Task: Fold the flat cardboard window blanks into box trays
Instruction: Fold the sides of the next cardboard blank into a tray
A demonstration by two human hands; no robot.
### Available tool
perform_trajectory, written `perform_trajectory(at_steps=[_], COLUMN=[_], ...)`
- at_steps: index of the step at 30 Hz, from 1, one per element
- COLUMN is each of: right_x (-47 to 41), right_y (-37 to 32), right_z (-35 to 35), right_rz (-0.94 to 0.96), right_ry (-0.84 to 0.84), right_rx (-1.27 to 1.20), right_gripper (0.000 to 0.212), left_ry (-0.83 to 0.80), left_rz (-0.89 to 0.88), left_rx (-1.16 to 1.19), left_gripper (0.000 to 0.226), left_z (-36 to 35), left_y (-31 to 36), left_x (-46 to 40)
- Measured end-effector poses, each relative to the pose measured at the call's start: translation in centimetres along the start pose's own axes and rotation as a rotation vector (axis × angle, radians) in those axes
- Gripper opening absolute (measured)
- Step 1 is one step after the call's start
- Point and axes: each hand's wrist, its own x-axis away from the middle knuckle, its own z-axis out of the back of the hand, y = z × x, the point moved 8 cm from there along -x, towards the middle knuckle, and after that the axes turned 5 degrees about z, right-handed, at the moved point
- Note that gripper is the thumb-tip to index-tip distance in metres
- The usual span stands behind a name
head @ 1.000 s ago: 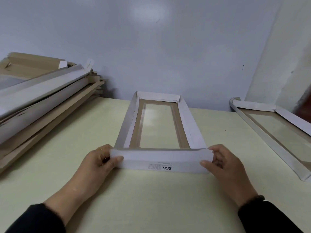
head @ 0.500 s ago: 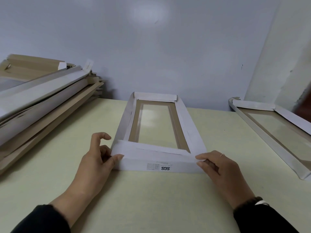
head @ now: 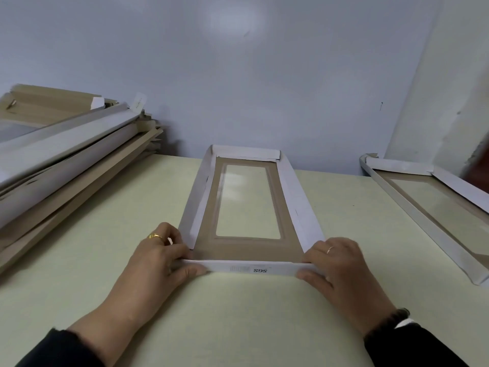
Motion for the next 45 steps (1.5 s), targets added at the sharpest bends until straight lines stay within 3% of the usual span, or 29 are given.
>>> perform_trajectory(at_steps=[4, 9, 11, 13, 14, 17, 19, 22, 25, 30, 39, 42, 45], right_x=[-0.8, -1.8, -2.1, -2.2, -2.2, -1.9, -1.5, -1.3, -1.1, -0.6, -0.7, -0.8, -0.8], right_y=[-3.0, -6.1, -6.9, -6.8, -6.6, -6.2, -5.3, -3.4, -2.7, -1.7, -1.9, -2.3, -4.2], right_z=[-0.9, -1.6, -1.5, -1.2, -1.2, -1.6, -1.8, -1.0, -0.9, -1.3, -0.9, -0.7, -1.2], right_rz=[0.147, 0.203, 0.196, 0.164, 0.157, 0.183, 0.19, 0.11, 0.078, 0.015, -0.066, -0.13, -0.096], right_ry=[-0.037, -0.02, 0.037, 0.073, 0.072, 0.001, -0.033, 0.0, 0.011, -0.023, -0.044, -0.083, -0.092], right_rx=[0.11, 0.139, 0.115, 0.101, 0.106, 0.159, 0.19, 0.167, 0.191, 0.18, 0.268, 0.246, 0.104], right_gripper=[0.018, 0.028, 0.044, 0.059, 0.057, 0.032, 0.029, 0.016, 0.019, 0.036, 0.034, 0.034, 0.037], left_ry=[-0.004, -0.152, -0.174, -0.17, -0.17, -0.229, -0.169, -0.201, -0.169, -0.207, 0.029, -0.009, -0.097], left_rz=[-0.162, -0.319, -0.343, -0.324, -0.296, -0.23, -0.186, -0.154, -0.291, -0.202, -0.143, -0.113, -0.085], left_rx=[-0.209, -0.26, -0.257, -0.265, -0.264, -0.213, -0.204, -0.188, -0.259, -0.226, -0.261, -0.246, -0.03], left_gripper=[0.047, 0.031, 0.023, 0.013, 0.012, 0.024, 0.027, 0.042, 0.053, 0.083, 0.047, 0.047, 0.049], left_z=[-0.2, -3.0, -3.9, -3.7, -3.8, -3.9, -2.7, -1.8, -1.7, -2.1, -0.2, -0.4, -1.8], left_y=[2.6, 6.7, 7.7, 8.2, 8.0, 6.4, 4.3, 1.5, 2.4, 1.3, 2.1, 2.3, 2.4], left_x=[0.0, 0.8, 0.8, 0.3, 0.2, -0.2, -0.5, -0.6, -0.5, -0.7, -0.5, -0.4, -0.1])
